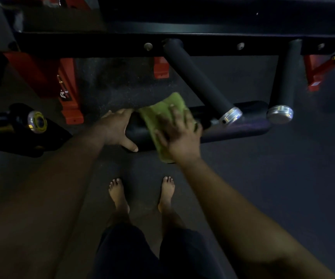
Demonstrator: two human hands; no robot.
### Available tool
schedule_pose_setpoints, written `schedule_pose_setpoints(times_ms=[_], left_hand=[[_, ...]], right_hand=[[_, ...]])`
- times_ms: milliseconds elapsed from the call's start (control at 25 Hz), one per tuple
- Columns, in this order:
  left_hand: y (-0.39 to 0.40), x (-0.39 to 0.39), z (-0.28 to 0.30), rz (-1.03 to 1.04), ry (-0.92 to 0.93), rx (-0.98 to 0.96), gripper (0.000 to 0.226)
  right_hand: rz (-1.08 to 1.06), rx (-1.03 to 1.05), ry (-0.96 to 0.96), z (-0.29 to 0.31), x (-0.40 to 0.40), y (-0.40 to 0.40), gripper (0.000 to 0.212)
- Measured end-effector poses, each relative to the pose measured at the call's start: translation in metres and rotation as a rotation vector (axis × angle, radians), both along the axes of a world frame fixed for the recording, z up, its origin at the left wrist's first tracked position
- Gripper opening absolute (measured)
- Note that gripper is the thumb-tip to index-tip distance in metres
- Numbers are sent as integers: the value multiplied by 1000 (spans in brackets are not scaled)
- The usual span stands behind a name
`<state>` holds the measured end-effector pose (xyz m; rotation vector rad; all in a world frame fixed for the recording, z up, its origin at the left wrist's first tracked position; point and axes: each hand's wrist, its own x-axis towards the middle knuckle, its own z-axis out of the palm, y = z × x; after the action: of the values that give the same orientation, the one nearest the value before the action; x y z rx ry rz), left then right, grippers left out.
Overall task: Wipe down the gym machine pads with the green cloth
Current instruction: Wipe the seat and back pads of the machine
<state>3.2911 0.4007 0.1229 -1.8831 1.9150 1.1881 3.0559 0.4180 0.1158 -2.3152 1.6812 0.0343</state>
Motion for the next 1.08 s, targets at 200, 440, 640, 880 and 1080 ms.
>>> schedule_pose_setpoints(times_ms=[200,440,640,880,1080], left_hand=[[70,-13,2,6,-49,-357,126],[85,-28,-13,-53,-229,-386,145],[55,-18,-12,10,-131,-284,139],[-6,7,4,-10,41,77,138],[58,-7,-4,0,-15,-302,133]], right_hand=[[-394,-21,117,0,-126,-44,57],[-815,2,-35,6,-129,-51,57],[-558,-19,-30,-3,-15,-4,57],[-23,-30,-51,3,21,14,51],[-456,-37,127,-4,-143,-38,58]])
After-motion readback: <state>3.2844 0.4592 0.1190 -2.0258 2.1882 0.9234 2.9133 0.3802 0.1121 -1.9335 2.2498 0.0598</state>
